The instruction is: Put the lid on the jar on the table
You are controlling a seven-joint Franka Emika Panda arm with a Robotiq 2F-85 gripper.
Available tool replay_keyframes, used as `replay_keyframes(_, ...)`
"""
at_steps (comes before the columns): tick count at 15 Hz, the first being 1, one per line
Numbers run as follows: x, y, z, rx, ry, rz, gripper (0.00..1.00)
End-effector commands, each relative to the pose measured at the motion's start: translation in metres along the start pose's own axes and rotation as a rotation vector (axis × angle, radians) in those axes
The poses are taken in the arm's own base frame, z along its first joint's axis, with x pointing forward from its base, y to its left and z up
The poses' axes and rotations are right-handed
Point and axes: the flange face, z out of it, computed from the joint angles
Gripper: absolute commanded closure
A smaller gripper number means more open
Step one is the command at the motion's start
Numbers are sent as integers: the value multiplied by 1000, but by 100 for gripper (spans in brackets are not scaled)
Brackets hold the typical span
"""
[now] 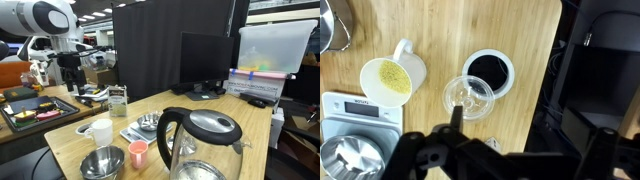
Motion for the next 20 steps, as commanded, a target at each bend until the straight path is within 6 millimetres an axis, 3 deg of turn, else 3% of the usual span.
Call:
replay_keyframes(1,30,11,26,7,-7,77,0)
replay_keyframes(9,78,33,97,38,-148,235,0)
replay_keyframes(12,81,38,108,51,-173,268,0)
replay_keyframes(20,76,48,112,36,-172,308,0)
